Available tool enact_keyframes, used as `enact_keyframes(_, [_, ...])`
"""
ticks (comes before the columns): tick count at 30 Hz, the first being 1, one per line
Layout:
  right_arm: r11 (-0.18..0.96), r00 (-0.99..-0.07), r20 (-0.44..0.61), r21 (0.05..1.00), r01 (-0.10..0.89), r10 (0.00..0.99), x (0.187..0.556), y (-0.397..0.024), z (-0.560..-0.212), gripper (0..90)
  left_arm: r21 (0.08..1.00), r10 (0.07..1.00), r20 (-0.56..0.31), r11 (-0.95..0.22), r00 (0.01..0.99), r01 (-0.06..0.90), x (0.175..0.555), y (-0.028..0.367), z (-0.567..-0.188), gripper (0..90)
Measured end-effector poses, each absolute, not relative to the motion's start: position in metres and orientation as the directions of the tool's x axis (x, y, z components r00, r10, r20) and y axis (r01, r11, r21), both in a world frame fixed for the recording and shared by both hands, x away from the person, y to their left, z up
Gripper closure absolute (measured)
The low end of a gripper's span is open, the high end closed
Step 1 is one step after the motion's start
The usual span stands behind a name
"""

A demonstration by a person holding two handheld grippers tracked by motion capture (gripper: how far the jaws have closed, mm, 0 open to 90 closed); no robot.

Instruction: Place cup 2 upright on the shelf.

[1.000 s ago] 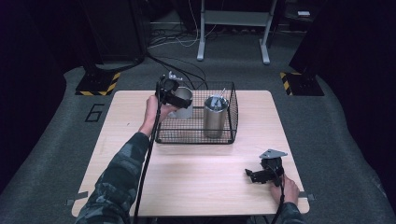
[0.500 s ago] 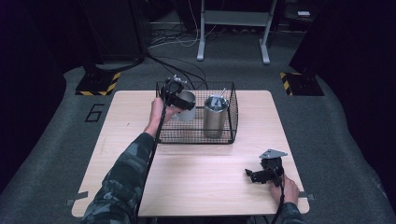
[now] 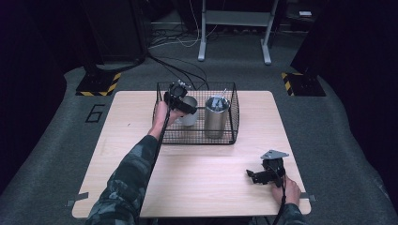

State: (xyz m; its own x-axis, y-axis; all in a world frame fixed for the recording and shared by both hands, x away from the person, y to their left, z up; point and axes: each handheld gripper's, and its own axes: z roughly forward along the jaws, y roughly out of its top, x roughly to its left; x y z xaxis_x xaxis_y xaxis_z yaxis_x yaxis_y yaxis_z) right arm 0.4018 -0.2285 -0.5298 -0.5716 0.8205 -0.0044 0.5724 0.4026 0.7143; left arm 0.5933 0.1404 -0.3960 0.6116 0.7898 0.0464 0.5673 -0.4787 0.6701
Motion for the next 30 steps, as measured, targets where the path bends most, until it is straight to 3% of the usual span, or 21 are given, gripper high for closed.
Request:
enact_keyframes(16, [0.402,-0.571,-0.004,0.714,0.573,0.821,0.402,-0.228,-0.53,0.0,0.605,0.789,0.057,-0.515,0.612,0.608,0.598,0.134,-0.415,5.7])
enact_keyframes(30, [0.396,-0.566,-0.002,0.716,0.575,0.825,0.402,-0.228,-0.53,0.0,0.613,0.801,0.021,-0.483,0.599,0.625,0.597,0.139,-0.417,4.8])
